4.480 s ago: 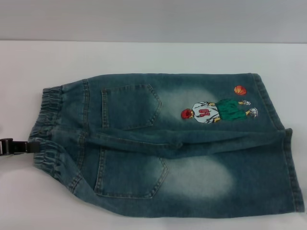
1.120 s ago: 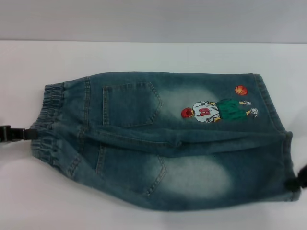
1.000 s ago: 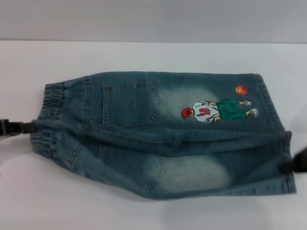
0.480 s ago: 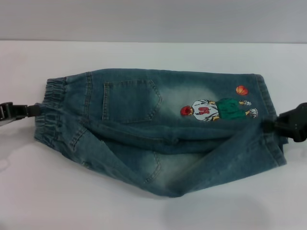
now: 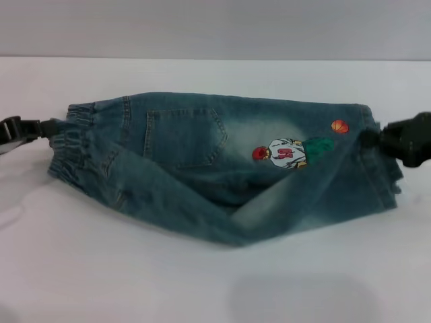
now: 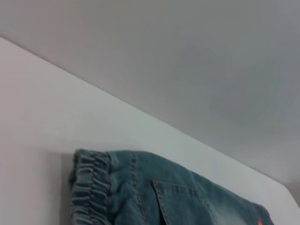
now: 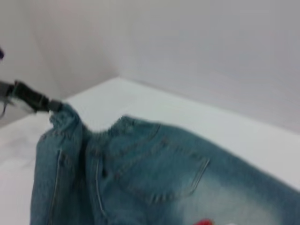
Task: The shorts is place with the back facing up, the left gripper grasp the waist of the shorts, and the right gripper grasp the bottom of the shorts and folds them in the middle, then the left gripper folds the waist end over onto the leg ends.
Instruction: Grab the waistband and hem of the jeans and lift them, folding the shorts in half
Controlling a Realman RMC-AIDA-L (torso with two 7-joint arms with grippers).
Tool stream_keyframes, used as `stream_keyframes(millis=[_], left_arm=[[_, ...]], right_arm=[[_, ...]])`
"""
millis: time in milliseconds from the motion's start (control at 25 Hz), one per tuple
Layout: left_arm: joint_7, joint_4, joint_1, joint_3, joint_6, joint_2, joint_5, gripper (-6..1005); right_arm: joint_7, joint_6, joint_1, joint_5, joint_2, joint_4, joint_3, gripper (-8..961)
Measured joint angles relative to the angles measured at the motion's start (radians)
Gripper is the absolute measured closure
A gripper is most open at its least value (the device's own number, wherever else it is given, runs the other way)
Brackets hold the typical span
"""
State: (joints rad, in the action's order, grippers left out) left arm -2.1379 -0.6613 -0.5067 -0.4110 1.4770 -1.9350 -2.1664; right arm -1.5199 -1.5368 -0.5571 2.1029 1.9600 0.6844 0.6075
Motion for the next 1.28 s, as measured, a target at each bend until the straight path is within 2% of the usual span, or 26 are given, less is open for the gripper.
stream_keyframes(millis=[200, 480, 720, 800, 1040, 1080, 1280], left_arm=[[-0.013, 0.000, -0.004, 0.001, -0.061, -0.005, 0.018, 955], [-0.018, 0.000, -0.004, 0.001, -0.162, -0.015, 0.082, 954], [-0.015, 0.000, -0.006, 0.001, -0.197, -0.019, 0.093, 954], [-0.008, 0.000, -0.014, -0.002, -0.266, -0.029, 0.108, 954], [0.008, 0.000, -0.025, -0.007, -0.332, -0.047, 0.121, 953], [0.025, 0.000, -0.032, -0.004, -0.352, -0.058, 0.129, 953], [0.071, 0.011, -0.045, -0.007, -0.386, -0.078, 0.175, 953]], right_arm=[[0.039, 0.047, 0.009, -0.076, 0.000, -0.029, -0.019, 955], [0.064, 0.207, 0.013, -0.090, 0.028, -0.047, -0.033, 954], [0.067, 0.340, -0.011, -0.091, 0.032, -0.116, -0.024, 954], [0.067, 0.365, -0.019, -0.090, 0.034, -0.130, -0.023, 954], [0.068, 0.455, -0.028, -0.103, 0.062, -0.137, -0.028, 955], [0.068, 0.473, -0.031, -0.103, 0.069, -0.137, -0.027, 955], [0.096, 0.548, -0.058, -0.104, 0.098, -0.158, -0.021, 955]])
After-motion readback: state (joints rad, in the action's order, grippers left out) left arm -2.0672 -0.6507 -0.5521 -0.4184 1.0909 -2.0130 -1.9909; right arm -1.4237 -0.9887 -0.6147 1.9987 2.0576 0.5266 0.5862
